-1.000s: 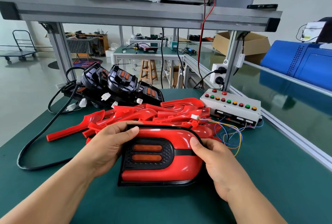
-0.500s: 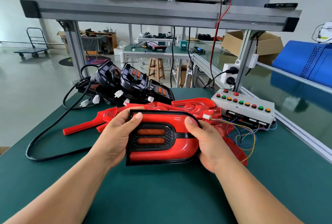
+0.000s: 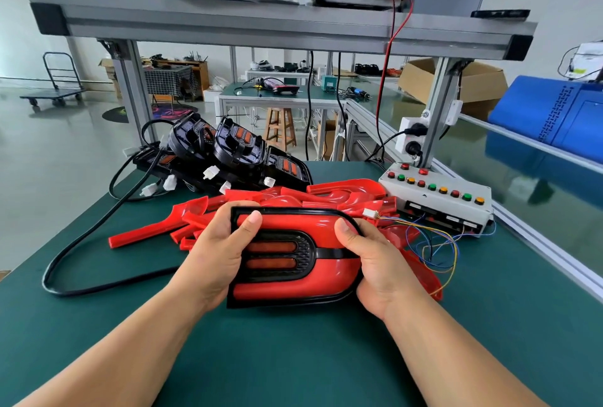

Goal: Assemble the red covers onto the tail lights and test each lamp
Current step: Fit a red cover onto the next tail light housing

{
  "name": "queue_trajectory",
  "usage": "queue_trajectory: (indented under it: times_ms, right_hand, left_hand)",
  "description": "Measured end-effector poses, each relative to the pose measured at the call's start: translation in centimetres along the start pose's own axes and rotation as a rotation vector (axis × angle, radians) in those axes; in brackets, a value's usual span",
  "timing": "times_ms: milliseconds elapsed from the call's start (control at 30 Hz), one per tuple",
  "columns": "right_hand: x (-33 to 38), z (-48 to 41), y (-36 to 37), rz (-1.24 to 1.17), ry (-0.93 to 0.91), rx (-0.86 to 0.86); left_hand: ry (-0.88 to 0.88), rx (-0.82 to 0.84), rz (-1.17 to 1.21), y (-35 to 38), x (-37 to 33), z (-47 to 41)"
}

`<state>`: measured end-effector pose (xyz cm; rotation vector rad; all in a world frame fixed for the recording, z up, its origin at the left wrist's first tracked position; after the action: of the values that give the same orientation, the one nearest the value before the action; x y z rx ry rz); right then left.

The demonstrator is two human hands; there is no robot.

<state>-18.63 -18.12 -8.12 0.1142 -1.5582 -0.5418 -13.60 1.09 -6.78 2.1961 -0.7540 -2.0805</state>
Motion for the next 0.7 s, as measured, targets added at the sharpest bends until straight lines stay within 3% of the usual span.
queue_trajectory:
  times_ms: [167, 367, 700]
  right_hand:
    - [0.0, 0.0, -0.2, -0.02, -0.059, 0.033]
    - [-1.2, -0.6, 0.2, 0.157, -0.183, -0.104]
    - [-1.7, -1.7, -0.2, 0.17, -0.176, -0.099]
  left_hand:
    - [0.018, -0.008, 0.008, -0.1, 0.3, -0.2]
    - [0.007, -0.071, 0.028, 0.3, 0.8, -0.6]
    - [-0.056, -0.118, 0.016, 0.4, 0.6, -1.3]
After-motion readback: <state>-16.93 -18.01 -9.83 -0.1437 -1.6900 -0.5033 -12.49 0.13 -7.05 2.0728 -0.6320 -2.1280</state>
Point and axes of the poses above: each hand's wrist, its own z-axis away from the middle knuckle, its own y-axis out of the palm, x = y × z, the point moved 2 cm from there along -z, towards the middle knuckle, and after that the axes turned 3 degrees about -x, right-handed, at the moved point
